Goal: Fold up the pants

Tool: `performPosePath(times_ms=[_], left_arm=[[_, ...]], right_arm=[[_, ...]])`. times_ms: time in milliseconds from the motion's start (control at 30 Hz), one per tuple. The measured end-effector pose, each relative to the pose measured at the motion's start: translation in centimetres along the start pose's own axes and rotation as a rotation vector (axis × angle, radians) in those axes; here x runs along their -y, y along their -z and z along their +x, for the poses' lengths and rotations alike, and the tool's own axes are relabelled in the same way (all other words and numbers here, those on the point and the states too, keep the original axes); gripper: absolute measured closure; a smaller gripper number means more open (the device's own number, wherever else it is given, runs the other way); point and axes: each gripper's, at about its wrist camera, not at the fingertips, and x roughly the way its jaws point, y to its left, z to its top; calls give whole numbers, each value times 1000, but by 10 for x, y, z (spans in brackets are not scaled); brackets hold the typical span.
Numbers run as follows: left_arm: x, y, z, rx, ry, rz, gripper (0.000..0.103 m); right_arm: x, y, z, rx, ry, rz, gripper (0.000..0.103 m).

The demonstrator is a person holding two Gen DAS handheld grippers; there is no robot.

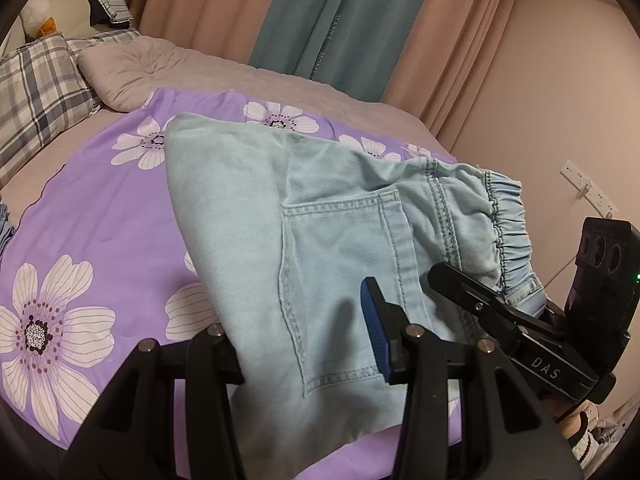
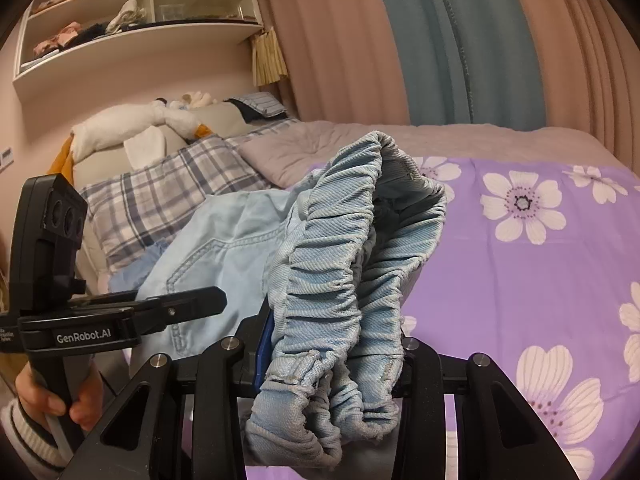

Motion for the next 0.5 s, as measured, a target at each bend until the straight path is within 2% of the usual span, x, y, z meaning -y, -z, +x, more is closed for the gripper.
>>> performPosePath(times_ms=[500], left_arm=[[-2, -1, 9, -28, -22, -16, 59]], right_arm=[[-2, -2, 18, -28, -8, 16, 63]])
